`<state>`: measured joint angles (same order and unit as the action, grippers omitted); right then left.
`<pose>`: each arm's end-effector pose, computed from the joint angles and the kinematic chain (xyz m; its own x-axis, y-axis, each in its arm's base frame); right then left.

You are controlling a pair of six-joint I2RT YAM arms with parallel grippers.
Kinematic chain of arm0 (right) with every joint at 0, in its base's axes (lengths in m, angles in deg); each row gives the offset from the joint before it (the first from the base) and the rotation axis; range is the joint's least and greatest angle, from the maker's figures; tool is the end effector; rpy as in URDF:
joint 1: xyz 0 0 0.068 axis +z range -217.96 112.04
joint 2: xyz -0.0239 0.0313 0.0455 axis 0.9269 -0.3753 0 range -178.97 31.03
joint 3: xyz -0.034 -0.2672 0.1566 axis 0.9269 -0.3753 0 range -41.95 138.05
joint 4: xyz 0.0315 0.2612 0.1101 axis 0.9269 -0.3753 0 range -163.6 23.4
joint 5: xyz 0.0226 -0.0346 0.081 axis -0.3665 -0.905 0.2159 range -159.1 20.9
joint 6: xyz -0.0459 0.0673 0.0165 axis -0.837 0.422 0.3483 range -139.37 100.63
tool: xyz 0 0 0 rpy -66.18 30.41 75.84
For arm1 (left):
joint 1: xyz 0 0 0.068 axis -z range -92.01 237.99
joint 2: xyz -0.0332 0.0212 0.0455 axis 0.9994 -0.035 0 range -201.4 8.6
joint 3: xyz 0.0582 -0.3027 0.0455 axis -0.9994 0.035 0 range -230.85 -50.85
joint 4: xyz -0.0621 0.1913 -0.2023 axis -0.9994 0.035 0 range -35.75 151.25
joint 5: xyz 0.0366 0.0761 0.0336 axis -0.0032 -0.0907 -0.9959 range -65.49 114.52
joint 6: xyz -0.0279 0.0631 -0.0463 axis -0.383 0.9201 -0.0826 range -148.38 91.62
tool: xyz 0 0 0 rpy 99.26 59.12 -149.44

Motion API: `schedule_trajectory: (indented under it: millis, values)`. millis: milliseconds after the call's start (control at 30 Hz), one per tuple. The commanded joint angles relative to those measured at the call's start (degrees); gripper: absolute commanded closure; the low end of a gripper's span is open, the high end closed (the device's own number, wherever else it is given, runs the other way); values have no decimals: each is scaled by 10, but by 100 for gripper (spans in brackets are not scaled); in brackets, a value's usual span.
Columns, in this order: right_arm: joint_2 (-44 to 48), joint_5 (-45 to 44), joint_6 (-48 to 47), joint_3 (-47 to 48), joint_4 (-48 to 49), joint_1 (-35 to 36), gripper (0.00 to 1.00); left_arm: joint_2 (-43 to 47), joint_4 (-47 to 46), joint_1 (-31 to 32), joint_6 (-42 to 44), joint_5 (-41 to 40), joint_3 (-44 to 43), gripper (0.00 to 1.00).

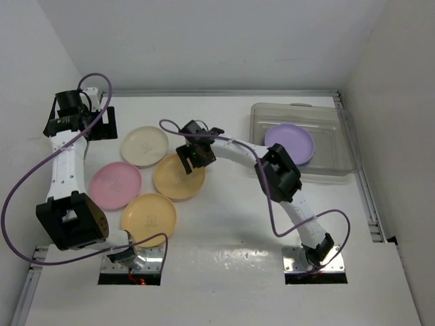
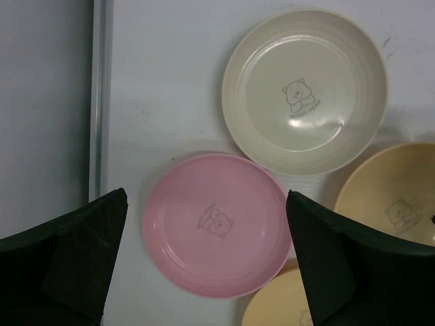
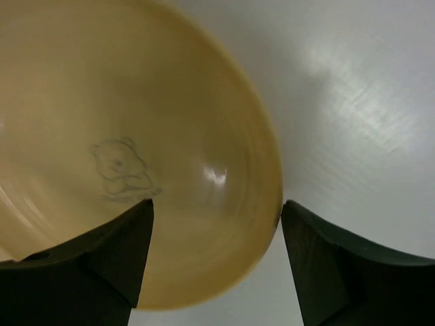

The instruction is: Place the plates into the plastic bin on the countertop

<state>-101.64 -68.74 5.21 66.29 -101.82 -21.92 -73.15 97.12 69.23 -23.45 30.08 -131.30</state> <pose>0.3959 0.4113 0.1534 -0.8450 -0.2771 -0.4574 -0.4075 0.8875 0.2152 0.3364 0.1068 0.3662 -0.6793 -0.1403 -0.7204 -0.1966 0.9805 -0.0057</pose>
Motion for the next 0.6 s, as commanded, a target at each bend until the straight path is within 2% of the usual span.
schedule_trajectory:
  millis: [0, 67, 133, 167, 200, 233, 300, 433, 567]
  values:
    - [1, -43, 10, 21, -16, 5, 27, 29, -13, -4, 13, 5, 14, 0]
    - [2, -59, 6, 0, -10, 12, 29, 34, -8, -4, 19, 0, 20, 0]
    - [13, -64, -14, -43, 9, 22, 36, 34, -8, -4, 19, 0, 20, 0]
    - [16, -75, -17, -51, 10, 26, 43, 34, -8, -4, 19, 5, 20, 0]
    - [27, -77, -18, -69, 16, 30, 53, 34, -8, -4, 14, 13, 20, 0]
    - [33, -78, -19, -86, 18, 32, 74, 34, -8, -4, 14, 18, 20, 0]
    - [62, -97, -12, -115, 23, 30, 98, 34, -8, -4, 8, 29, 13, 0]
    - [142, -121, 9, -135, 35, 6, 100, 22, -8, -9, -3, 41, 7, 0]
    - [260, -72, 36, -143, 57, -52, 100, 11, -8, -9, -3, 47, -15, 0]
